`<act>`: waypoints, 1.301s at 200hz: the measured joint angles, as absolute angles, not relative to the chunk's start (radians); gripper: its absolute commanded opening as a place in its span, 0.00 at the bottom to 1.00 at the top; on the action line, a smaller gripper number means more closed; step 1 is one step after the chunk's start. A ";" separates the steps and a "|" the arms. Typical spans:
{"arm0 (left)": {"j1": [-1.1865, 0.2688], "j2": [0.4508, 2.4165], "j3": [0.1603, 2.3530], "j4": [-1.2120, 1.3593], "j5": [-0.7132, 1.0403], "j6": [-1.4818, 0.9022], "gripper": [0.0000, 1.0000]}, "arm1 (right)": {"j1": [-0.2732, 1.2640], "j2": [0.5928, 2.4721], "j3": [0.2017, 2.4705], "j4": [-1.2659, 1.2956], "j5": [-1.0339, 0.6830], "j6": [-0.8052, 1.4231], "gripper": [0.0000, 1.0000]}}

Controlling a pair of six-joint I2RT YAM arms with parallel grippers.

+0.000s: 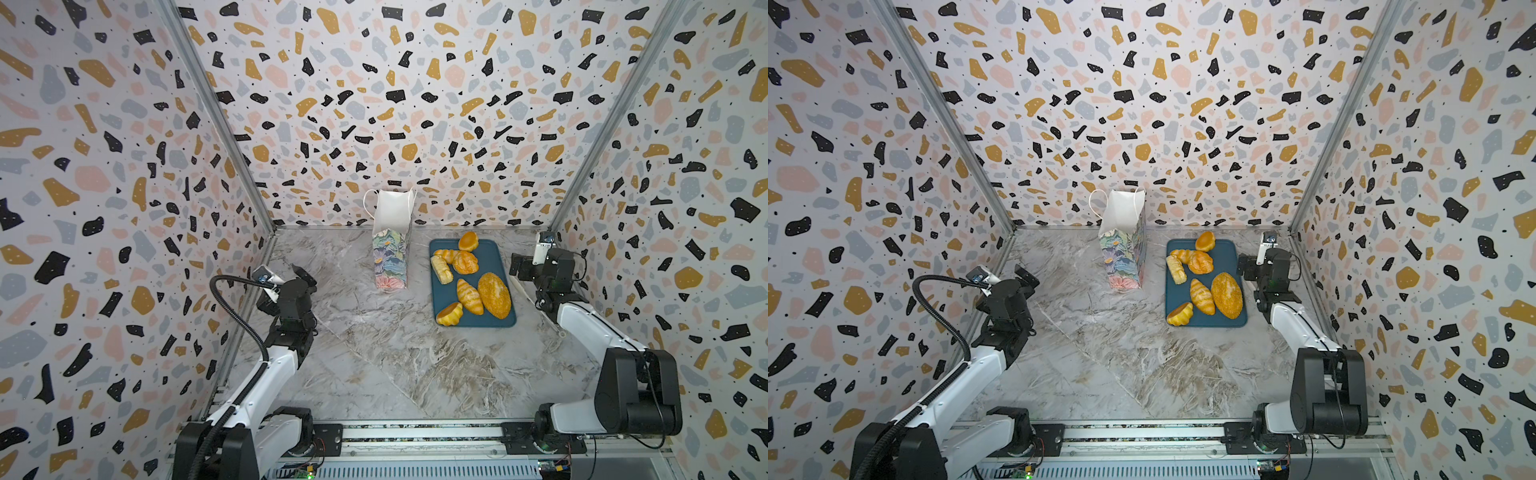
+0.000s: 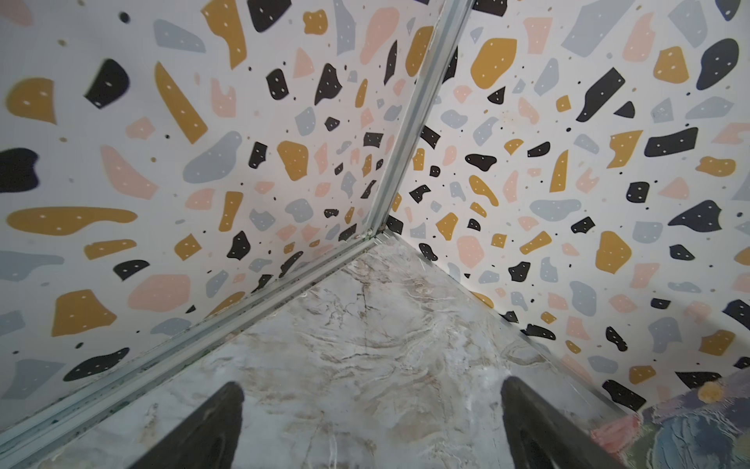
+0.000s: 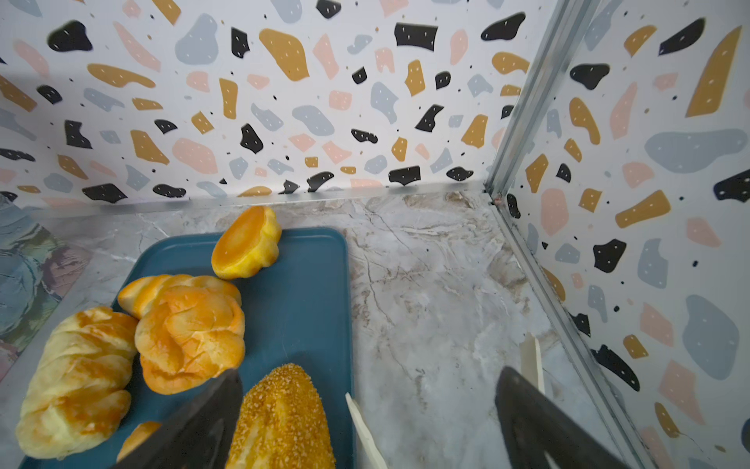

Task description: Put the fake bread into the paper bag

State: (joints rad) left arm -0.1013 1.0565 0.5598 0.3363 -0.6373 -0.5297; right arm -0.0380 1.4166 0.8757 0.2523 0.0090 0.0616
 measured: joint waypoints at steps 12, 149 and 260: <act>-0.101 1.069 0.577 0.307 -0.604 -0.542 0.99 | -0.075 1.441 0.917 0.187 -0.031 0.045 0.99; -0.101 1.155 0.720 0.109 -0.553 -0.585 1.00 | -0.276 1.465 0.885 0.006 -0.127 -0.213 0.99; -0.101 1.209 0.839 0.068 -0.537 -0.636 1.00 | -0.288 1.605 0.883 -0.007 -0.126 -0.202 0.99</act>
